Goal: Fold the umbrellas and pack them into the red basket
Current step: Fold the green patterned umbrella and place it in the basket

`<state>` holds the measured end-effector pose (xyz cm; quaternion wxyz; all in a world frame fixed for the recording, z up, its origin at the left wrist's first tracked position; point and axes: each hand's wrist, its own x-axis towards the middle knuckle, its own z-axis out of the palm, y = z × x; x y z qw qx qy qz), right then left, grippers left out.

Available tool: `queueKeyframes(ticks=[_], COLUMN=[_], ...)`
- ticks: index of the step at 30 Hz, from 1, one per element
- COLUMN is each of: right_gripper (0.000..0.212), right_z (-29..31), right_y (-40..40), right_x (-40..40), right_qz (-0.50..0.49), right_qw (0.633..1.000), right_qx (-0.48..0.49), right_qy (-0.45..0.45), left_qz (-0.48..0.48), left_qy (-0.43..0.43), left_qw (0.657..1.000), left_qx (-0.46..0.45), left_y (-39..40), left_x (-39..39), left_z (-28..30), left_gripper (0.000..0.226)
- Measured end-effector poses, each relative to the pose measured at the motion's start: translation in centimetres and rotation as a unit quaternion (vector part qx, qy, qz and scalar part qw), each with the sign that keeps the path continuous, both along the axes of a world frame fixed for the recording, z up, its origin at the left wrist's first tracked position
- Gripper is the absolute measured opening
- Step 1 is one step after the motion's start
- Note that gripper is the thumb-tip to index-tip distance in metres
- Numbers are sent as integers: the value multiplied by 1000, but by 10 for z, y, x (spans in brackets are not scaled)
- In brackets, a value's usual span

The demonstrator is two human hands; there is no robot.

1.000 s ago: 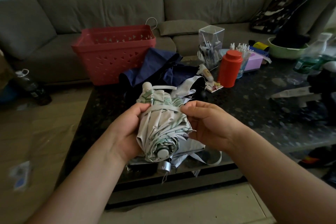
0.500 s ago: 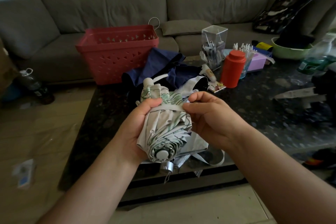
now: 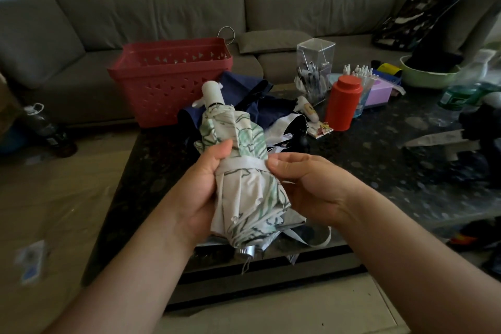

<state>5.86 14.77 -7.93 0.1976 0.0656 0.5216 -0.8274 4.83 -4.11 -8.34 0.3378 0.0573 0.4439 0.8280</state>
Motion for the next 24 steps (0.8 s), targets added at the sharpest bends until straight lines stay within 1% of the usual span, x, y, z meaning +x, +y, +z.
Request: queueKeyframes(ticks=[3,6,8,11,12,14,15,16,17,19,22,24], right_gripper=[36,35,35,44,39,18,10,11,17,22,19,20], right_z=[2,3,4,3,3,5,8,9,8,6,2,5], right_y=[6,5,4,6,6,6,5,4,4,1,-5,-6], right_x=[1,4,5,4,3,4,5,5,5,5,6,3], right_qz=[18,59,80,84,81,66,54,40,26,12,13,-16], right_qw=[999,995,992,991,991,994,996,997,997,997,993,990], right_qx=[-34,-76,-91,-104,-103,-77,-57,-34,-6,44,88,114], right_qy=[-4,-22,-17,2,13,38,48,58,66,70,78,82], left_qz=[38,23,12,19,17,27,42,60,76,100,138,125], left_qy=[16,18,10,1,-2,-19,-17,-17,-20,-16,-11,-31], left_qw=[999,1000,1000,1000,1000,999,999,997,996,993,987,990], left_qx=[-24,-8,4,-13,-13,-18,-29,-39,-48,-63,-75,-61], left_y=[-1,-4,-5,-5,-5,-5,-4,-3,-2,4,9,9], left_x=[-1,0,1,0,1,1,1,2,3,6,10,9], left_z=[4,6,6,5,4,4,6,8,10,10,4,1], left_gripper=[66,71,74,76,76,72,65,57,50,44,51,58])
